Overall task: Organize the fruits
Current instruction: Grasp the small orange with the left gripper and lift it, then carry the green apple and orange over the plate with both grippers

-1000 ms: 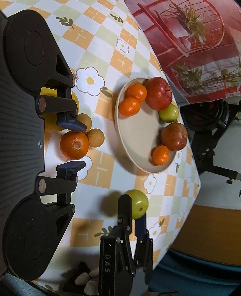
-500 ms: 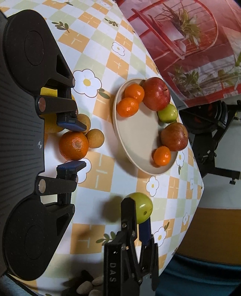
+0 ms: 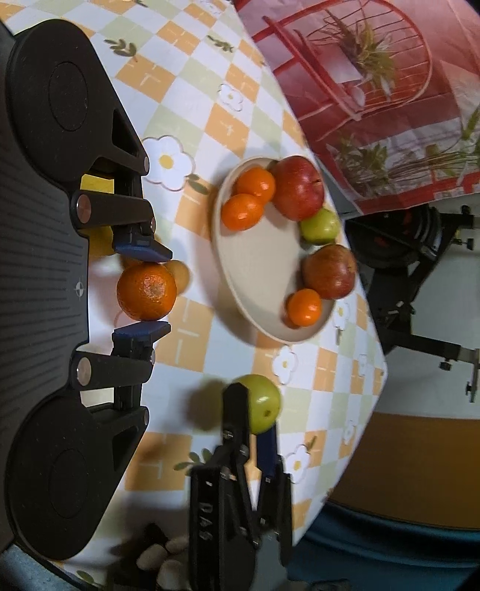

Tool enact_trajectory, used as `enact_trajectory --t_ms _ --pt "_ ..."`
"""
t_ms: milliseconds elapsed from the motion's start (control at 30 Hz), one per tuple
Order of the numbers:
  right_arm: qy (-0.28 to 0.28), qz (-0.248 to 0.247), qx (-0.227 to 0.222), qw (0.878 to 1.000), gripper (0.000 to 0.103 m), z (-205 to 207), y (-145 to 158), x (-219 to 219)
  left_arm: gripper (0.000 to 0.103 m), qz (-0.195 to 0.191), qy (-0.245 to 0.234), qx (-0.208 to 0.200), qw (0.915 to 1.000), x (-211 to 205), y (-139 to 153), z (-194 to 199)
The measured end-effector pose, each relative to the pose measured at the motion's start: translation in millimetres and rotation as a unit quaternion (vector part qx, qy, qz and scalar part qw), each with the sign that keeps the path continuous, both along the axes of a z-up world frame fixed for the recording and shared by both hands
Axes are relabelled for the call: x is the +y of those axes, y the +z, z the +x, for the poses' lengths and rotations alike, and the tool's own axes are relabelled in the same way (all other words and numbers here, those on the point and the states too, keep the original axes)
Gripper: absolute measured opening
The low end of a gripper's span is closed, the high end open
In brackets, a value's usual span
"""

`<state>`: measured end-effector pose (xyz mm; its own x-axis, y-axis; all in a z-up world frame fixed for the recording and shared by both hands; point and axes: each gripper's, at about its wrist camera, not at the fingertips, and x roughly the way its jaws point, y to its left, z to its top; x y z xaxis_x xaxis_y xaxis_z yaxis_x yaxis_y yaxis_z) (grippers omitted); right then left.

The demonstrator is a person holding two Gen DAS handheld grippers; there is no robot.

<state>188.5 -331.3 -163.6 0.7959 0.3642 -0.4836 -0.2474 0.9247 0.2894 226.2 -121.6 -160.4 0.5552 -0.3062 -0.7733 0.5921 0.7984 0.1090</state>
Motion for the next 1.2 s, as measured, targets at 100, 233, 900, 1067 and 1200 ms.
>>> enact_trajectory --t_ms 100,233,900,1067,1200 --pt "-0.001 0.001 0.0 1.0 0.044 0.0 -0.1 -0.2 0.037 -0.008 -0.001 -0.009 0.9999 -0.3 8.8 2.4" --pt "-0.001 0.001 0.0 1.0 0.044 -0.1 -0.3 -0.3 0.037 -0.009 0.002 -0.014 0.9999 1.0 12.4 5.3" --pt "-0.01 -0.005 -0.003 1.0 0.044 18.6 7.5 0.3 0.037 -0.066 0.039 -0.021 0.9968 5.4 43.6 73.4" --pt "-0.01 -0.031 -0.018 0.999 0.044 49.4 13.3 2.4 0.037 -0.085 0.043 -0.002 0.9954 -3.4 33.9 105.2" --pt "0.0 -0.048 -0.013 0.999 0.044 73.5 10.0 5.1 0.037 -0.061 0.044 0.009 0.9971 -12.0 16.9 122.6"
